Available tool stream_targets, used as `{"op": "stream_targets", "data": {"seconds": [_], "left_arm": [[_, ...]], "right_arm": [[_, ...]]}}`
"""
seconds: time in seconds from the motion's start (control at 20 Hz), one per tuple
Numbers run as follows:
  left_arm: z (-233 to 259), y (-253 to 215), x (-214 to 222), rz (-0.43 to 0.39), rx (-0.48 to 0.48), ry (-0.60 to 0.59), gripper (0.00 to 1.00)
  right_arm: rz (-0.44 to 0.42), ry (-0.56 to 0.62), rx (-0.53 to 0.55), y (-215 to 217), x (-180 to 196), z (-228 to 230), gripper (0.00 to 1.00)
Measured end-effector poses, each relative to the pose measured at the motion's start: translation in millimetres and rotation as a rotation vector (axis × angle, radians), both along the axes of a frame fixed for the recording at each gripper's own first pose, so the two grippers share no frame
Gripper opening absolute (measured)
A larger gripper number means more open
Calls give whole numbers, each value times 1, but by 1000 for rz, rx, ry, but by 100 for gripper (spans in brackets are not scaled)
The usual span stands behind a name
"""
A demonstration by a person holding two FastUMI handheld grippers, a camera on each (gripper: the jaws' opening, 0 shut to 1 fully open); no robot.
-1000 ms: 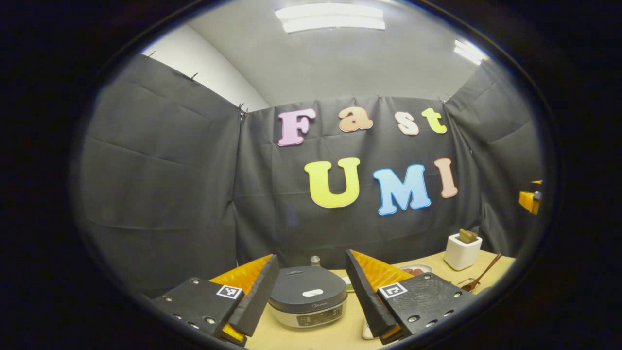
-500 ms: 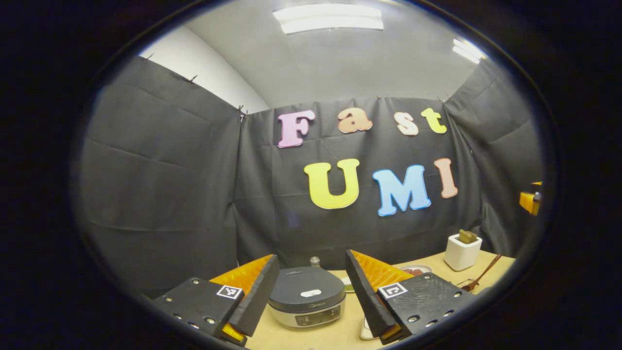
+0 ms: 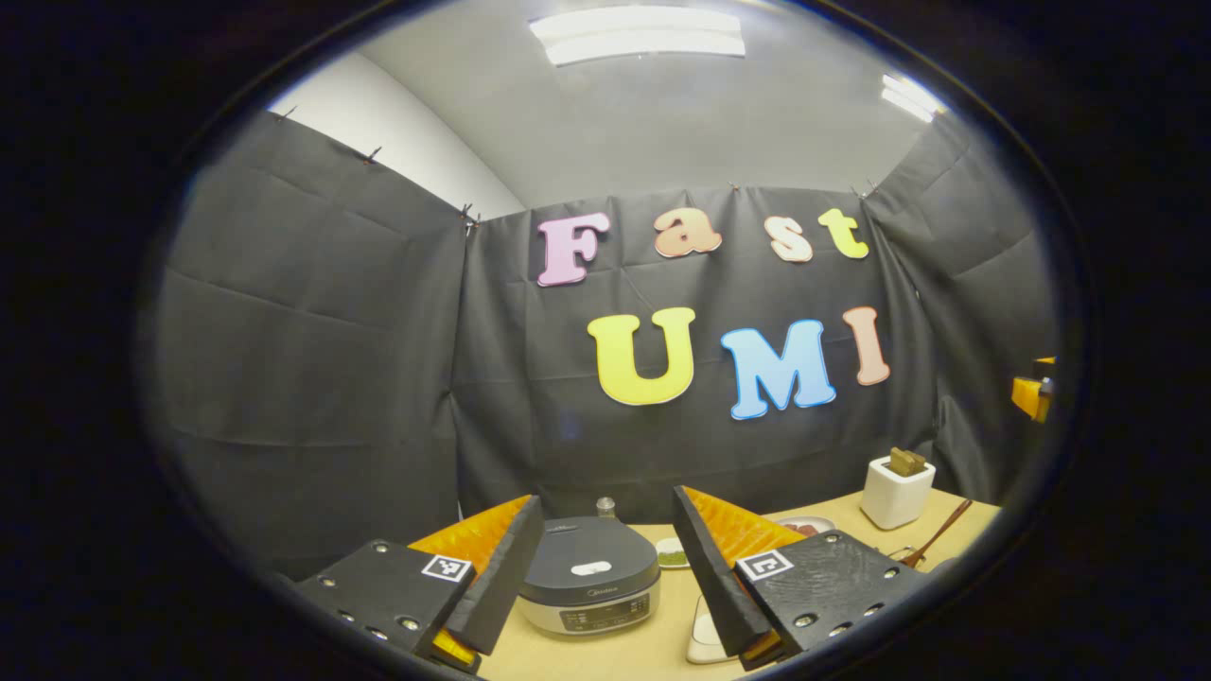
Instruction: Close the left gripper, press the button to open the rice cooker; take a wooden spoon from the chopstick holder with the right hand, scoop a spoonful of rice and pour it into the rice cooker, then put the wooden spoon back into the chopstick holder.
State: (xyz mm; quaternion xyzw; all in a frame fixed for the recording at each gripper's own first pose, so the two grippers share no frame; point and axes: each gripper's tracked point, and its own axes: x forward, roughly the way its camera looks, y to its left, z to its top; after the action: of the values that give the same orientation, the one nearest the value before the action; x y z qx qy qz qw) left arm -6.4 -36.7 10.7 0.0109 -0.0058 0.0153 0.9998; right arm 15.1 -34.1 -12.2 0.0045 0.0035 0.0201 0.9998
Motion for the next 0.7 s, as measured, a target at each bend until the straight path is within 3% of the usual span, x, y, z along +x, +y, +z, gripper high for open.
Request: {"op": "stream_targets", "data": {"seconds": [0.4, 0.45, 0.5, 0.6, 0.7], "left_arm": [[9, 8, 9, 61, 0, -10, 86], [13, 13, 12, 69, -2, -15, 72], [14, 14, 15, 61, -7, -12, 67], [15, 18, 23, 51, -5, -21, 66], [11, 20, 37, 28, -1, -18, 53]], "right_arm": [[40, 14, 37, -10, 3, -13, 97], [38, 15, 40, -10, 4, -14, 97], [36, 20, 38, -9, 4, -16, 98], [28, 20, 31, -7, 6, -17, 96], [2, 19, 29, -7, 8, -17, 98]]}}
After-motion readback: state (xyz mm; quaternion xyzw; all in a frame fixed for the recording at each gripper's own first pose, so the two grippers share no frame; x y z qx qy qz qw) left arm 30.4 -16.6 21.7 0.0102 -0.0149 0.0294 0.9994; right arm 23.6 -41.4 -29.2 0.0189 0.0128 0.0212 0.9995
